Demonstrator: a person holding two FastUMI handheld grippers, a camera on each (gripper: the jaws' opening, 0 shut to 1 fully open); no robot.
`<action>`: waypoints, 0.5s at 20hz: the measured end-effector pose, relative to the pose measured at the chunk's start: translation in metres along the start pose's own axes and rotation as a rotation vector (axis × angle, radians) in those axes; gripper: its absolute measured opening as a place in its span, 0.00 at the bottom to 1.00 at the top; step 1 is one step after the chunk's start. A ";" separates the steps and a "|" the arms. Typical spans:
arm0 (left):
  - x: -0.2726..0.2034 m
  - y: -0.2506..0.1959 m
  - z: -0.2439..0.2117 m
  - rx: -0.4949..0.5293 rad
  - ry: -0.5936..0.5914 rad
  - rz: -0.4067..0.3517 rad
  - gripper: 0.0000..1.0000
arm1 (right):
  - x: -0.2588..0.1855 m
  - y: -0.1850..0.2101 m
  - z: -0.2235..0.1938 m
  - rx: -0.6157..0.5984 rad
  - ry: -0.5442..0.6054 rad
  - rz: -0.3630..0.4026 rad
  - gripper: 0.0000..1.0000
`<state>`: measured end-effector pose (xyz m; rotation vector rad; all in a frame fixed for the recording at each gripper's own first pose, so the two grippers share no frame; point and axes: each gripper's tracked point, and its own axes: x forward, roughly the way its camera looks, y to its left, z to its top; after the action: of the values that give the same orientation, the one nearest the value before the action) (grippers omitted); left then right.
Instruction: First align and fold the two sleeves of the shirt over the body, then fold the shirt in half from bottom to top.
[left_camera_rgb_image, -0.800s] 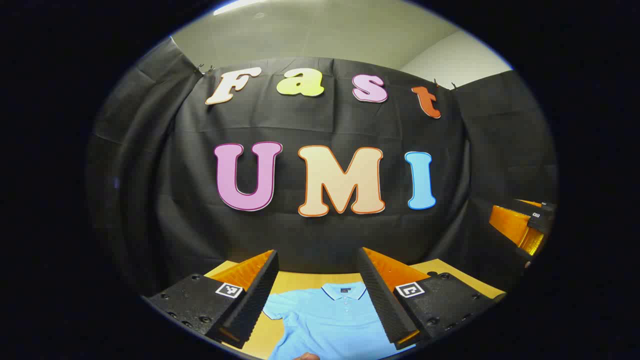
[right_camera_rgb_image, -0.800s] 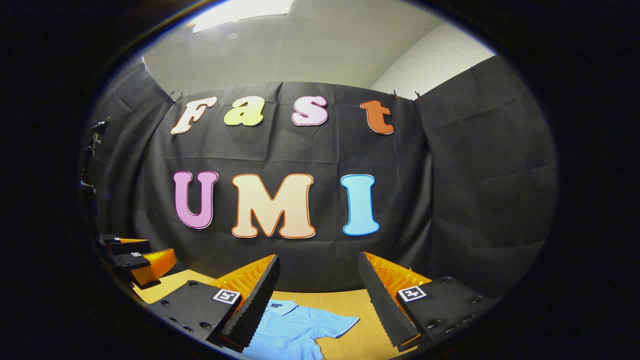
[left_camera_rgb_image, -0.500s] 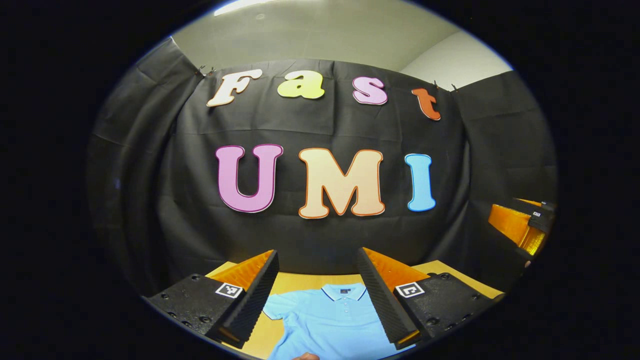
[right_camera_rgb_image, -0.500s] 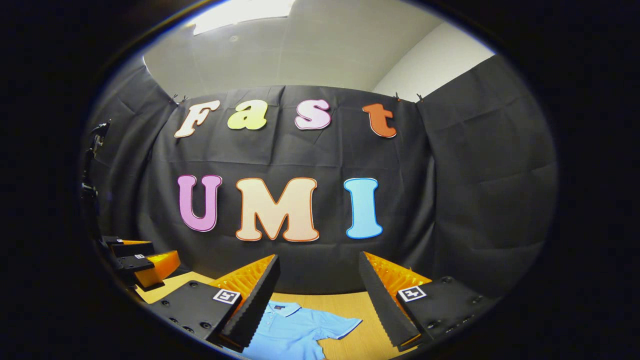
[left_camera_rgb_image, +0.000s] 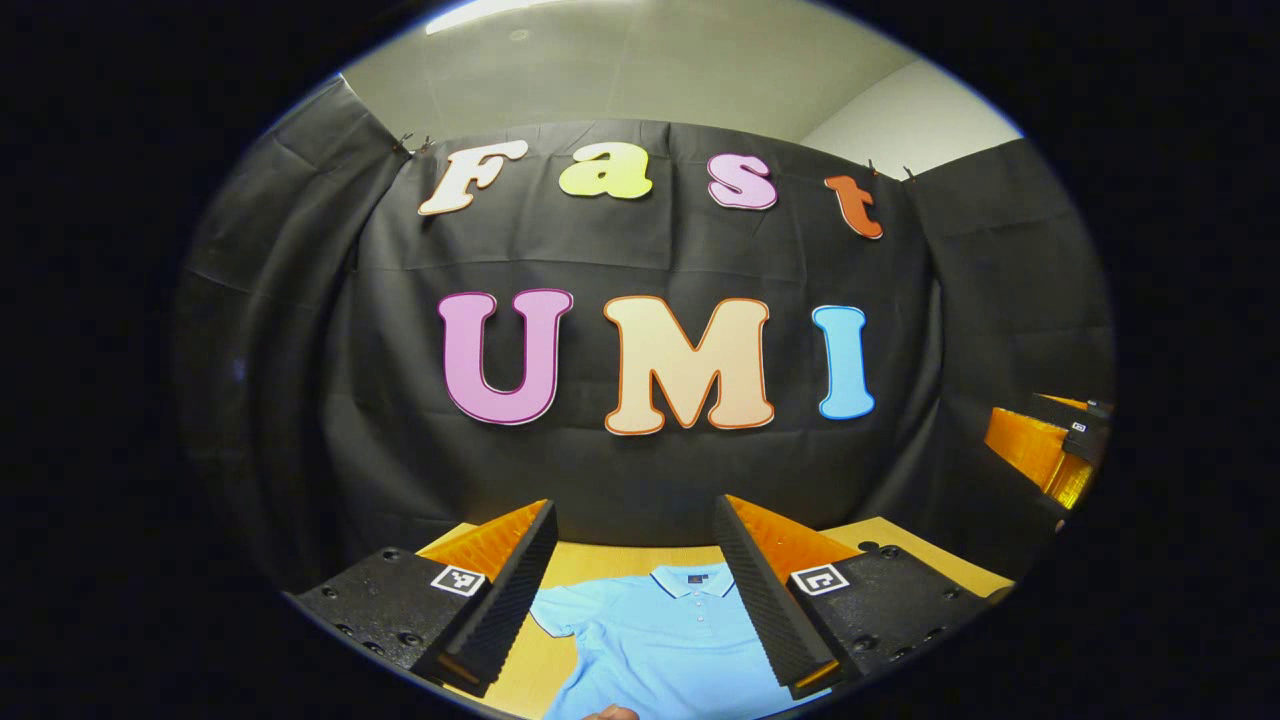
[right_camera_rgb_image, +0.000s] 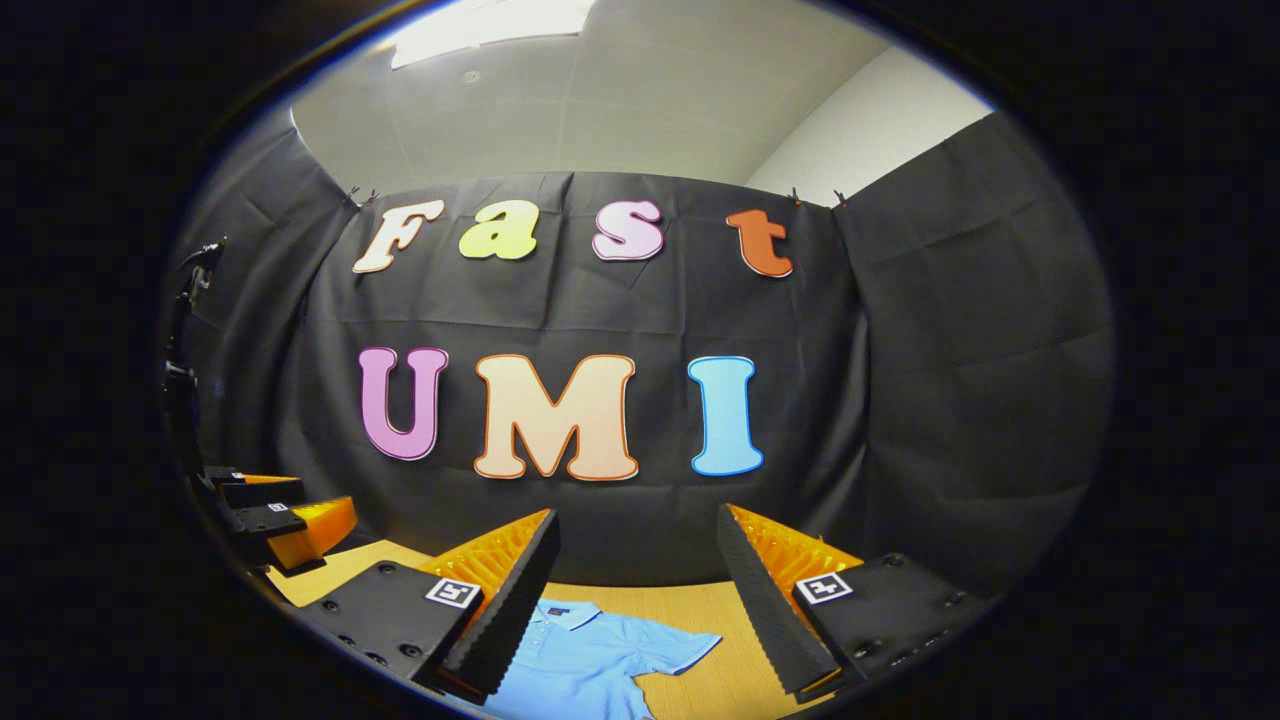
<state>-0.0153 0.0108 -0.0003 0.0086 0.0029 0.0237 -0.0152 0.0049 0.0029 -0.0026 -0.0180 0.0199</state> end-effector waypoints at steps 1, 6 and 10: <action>-0.001 0.002 -0.001 0.001 -0.001 0.006 0.95 | 0.002 -0.001 -0.001 0.002 -0.002 0.006 0.98; -0.001 0.008 -0.001 -0.005 -0.022 0.010 0.95 | 0.035 -0.019 -0.035 -0.038 0.033 -0.011 0.99; 0.017 0.010 0.000 -0.015 -0.025 -0.001 0.94 | 0.077 -0.028 -0.078 -0.037 0.100 -0.047 1.00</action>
<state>0.0016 0.0213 0.0001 -0.0065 -0.0222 0.0224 0.0638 -0.0221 -0.0740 -0.0405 0.0819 -0.0275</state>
